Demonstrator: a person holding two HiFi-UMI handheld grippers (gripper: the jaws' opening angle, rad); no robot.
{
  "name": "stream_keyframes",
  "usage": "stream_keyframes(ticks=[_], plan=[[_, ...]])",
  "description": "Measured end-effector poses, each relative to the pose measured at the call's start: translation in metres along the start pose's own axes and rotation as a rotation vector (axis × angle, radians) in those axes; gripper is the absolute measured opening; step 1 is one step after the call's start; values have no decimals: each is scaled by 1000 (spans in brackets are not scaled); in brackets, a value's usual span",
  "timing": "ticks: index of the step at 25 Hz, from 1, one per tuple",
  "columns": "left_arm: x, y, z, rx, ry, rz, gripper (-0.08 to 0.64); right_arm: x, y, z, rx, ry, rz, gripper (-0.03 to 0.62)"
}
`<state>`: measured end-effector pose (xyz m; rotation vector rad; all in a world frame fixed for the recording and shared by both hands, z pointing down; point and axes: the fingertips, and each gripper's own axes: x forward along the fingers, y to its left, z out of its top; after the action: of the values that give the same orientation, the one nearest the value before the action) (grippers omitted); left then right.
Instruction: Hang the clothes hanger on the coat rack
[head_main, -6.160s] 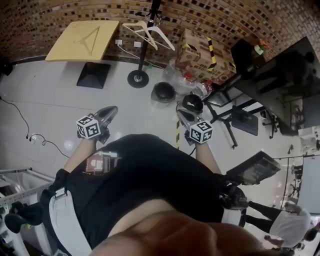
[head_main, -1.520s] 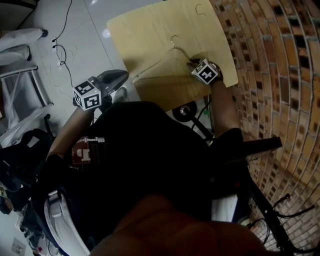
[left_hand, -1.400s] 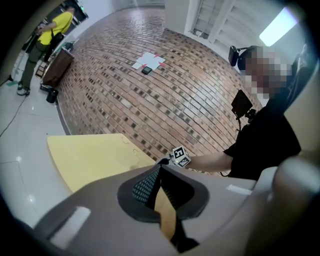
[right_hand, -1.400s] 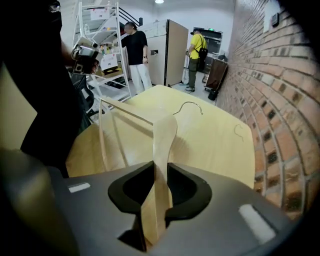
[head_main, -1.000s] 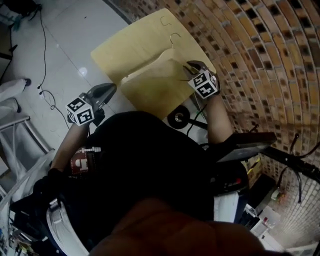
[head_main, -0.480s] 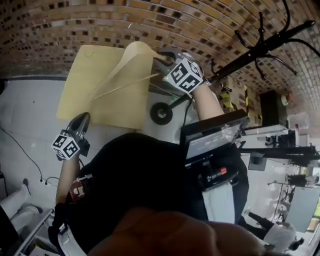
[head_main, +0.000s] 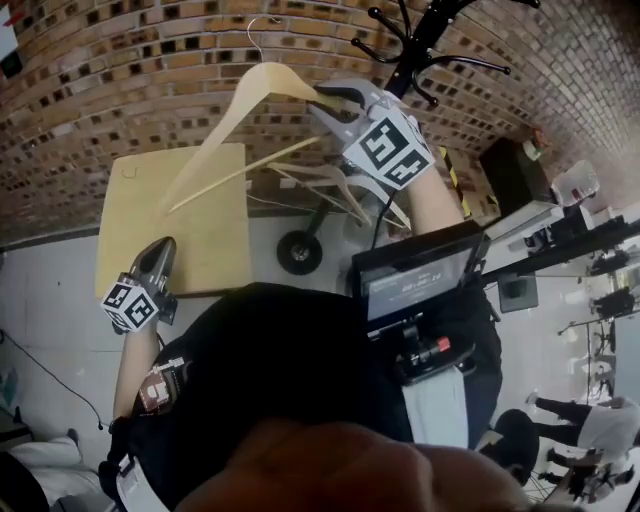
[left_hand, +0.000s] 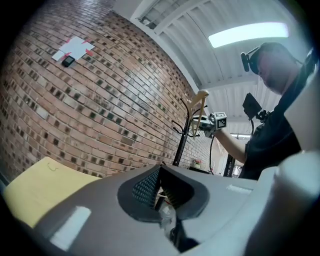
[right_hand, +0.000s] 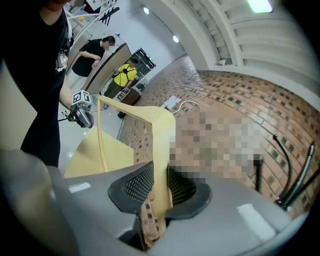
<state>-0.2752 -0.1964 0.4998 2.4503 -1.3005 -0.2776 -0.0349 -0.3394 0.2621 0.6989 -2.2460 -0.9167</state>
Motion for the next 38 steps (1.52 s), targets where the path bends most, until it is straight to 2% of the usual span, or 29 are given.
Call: stream_keyframes(ticks=[8, 13, 16, 19, 22, 28, 38], plan=[[71, -61, -15, 1, -15, -24, 0, -134, -116, -25, 1, -46, -155, 98], [101, -93, -12, 13, -45, -40, 0, -194, -177, -46, -4, -47, -230, 98], [110, -112, 12, 45, -54, -37, 0, -220, -206, -61, 4, -46, -264, 98], [117, -127, 49, 109, -70, -28, 0, -237, -228, -75, 21, -51, -290, 98], [119, -136, 85, 180, -85, -34, 0, -249, -240, -84, 33, -54, -313, 98], [122, -159, 159, 247, -127, -61, 2, -259, -258, -89, 45, -51, -341, 98], [126, -200, 214, 325, -157, -119, 0, -238, -270, -127, 107, 2, -315, 100]])
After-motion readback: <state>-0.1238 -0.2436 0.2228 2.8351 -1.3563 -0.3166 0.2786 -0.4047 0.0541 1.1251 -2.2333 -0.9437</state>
